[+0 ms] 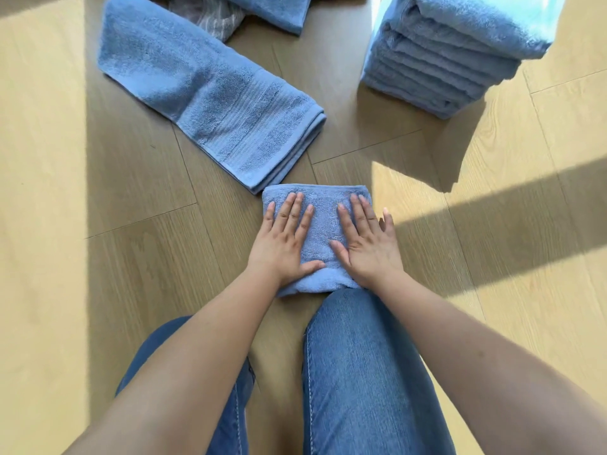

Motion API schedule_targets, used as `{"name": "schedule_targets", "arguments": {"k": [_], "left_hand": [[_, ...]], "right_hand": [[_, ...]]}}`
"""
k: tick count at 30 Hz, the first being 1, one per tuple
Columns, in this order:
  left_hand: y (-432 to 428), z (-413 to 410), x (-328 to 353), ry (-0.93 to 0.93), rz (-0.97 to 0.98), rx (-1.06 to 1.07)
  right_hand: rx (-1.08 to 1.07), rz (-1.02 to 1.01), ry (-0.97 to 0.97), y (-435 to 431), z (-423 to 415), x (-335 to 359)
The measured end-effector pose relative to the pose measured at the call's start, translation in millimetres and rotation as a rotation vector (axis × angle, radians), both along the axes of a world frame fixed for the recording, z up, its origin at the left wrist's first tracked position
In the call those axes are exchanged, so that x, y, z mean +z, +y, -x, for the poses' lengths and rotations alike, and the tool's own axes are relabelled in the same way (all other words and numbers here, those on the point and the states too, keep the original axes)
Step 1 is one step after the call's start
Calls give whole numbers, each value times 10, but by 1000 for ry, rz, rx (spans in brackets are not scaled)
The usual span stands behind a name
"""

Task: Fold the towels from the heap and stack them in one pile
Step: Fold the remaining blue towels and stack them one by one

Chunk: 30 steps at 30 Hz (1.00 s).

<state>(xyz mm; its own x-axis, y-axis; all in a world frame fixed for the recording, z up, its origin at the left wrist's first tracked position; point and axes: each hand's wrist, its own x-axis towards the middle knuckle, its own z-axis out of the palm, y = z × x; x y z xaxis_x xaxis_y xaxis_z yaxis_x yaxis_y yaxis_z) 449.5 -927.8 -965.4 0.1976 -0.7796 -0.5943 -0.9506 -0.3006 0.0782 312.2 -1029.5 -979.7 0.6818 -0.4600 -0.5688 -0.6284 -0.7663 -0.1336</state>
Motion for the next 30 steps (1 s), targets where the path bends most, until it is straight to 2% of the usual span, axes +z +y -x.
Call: {"name": "schedule_targets", "arguments": {"k": [4,7,10,13,16,19,23,25,30], "left_hand": [[61,45,-13,32,56,78],[238,72,9,122,81,270],[451,126,88,200,45,472],[544,263,125,437,130,833],[532,383,93,667,232,1285],[560,379,81,805,180,1529],[562,286,195,1009,184,1590],[518,228,317,1029,253,1585],[439,-9,628,1208,439,1613]], "right_hand": [[-114,-39,46,50,-16,45],[-155,-97,27,57,27,98],[-294,-159,-25,47,100,184],[-428,-225,-93,98,138,272],[-677,-428,-118,158,171,339],[-807,-536,-143,151,206,350],[-920,-641,-208,128,176,426],[-925,-641,-271,140,116,500],[-947,-703,-506,152,-74,776]]}}
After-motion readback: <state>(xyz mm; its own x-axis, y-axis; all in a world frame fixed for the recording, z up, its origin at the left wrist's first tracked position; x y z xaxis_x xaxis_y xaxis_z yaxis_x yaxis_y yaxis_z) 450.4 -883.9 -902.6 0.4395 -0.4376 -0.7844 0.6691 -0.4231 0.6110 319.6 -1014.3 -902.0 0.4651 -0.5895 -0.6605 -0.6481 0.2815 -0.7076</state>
